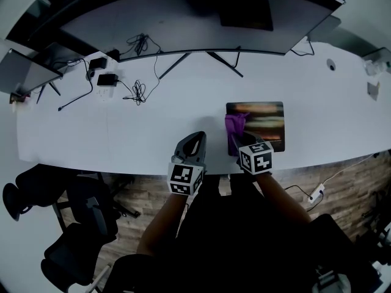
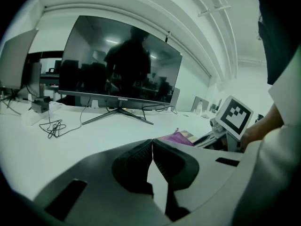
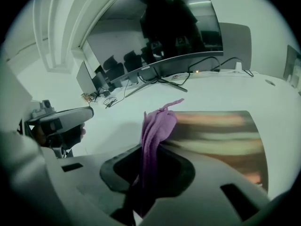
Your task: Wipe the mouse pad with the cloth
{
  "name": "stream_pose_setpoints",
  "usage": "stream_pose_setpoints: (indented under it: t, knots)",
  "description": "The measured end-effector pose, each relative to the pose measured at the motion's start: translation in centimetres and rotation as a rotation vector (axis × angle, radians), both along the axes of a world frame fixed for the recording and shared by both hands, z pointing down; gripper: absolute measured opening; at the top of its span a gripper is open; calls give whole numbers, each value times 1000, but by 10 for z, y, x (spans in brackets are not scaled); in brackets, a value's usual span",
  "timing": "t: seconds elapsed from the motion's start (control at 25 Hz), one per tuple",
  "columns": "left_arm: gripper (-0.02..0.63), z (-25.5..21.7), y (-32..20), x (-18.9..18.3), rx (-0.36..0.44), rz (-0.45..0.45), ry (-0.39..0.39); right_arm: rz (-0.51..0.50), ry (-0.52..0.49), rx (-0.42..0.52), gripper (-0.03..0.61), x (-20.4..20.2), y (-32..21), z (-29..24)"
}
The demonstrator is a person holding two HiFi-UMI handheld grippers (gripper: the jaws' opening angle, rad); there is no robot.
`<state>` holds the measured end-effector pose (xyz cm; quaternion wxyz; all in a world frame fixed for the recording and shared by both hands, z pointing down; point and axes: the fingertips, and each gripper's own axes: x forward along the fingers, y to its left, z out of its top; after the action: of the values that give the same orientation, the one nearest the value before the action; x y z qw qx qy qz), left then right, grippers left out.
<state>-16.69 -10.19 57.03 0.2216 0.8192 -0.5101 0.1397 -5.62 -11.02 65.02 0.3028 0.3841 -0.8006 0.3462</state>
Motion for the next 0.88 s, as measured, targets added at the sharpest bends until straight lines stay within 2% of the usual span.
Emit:
stream_pose_setpoints:
  t: [0.16,0.4,0.88]
  knots:
    - [21,2,1,-1,-4,8,-4,17,20,7,74,6,-5,5]
    - [21,9,5,8,-27,21,5,-19,40,25,74,13,-4,1]
    - [21,14,8,37,-43,62,0,-38,116,48,74,58,-7,3]
